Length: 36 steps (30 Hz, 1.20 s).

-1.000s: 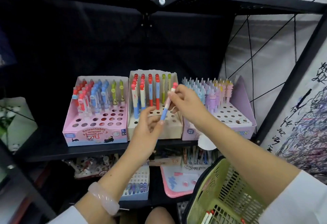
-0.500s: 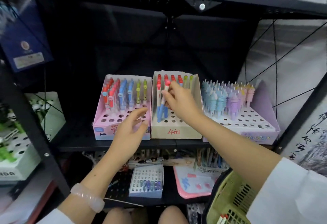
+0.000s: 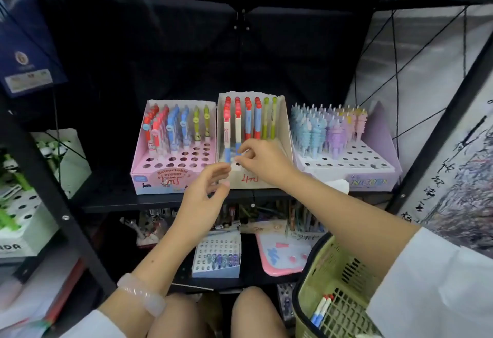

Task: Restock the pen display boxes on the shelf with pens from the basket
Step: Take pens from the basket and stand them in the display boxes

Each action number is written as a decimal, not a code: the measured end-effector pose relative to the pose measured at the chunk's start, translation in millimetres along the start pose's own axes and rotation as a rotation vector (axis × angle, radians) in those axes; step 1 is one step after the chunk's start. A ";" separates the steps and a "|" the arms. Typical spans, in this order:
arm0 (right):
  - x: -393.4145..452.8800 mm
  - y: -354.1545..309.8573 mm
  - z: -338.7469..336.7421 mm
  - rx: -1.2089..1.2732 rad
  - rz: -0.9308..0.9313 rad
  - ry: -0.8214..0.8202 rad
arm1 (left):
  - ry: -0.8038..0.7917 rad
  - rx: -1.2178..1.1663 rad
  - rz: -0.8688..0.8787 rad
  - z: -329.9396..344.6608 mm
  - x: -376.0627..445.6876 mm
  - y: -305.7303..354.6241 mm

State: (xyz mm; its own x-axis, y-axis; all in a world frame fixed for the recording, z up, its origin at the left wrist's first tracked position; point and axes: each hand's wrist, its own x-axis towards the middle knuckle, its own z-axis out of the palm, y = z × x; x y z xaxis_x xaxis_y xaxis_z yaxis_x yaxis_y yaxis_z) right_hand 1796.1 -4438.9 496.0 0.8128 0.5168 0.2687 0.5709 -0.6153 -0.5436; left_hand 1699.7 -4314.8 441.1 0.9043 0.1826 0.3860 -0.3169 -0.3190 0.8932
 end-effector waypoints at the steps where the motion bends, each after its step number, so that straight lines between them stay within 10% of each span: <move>1: -11.2 6.4 -5.5 0.054 0.004 0.005 | -0.029 -0.016 -0.012 7.2 -4.3 -0.2; 9: -139.9 117.6 -33.1 0.166 0.222 -0.119 | -0.401 -0.013 -0.072 113.5 -42.1 -15.6; 17: -271.6 257.8 -10.0 -0.305 0.582 -0.590 | -0.822 0.259 -0.126 208.6 -60.7 -42.9; 25: -350.6 318.5 31.7 -0.407 1.058 -0.603 | -0.977 0.329 -0.212 259.4 -67.4 -54.5; 36: -366.6 321.3 75.7 -0.511 0.948 -0.481 | -1.040 0.310 -0.297 273.8 -74.1 -67.3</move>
State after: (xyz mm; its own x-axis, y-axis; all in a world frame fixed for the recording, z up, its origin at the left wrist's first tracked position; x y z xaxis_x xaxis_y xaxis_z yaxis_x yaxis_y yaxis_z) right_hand 1672.8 -4781.0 162.7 0.8723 -0.1713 -0.4579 -0.1693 -0.9845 0.0457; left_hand 1732.4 -4561.5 289.2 0.7773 -0.5281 -0.3419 -0.0952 -0.6360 0.7658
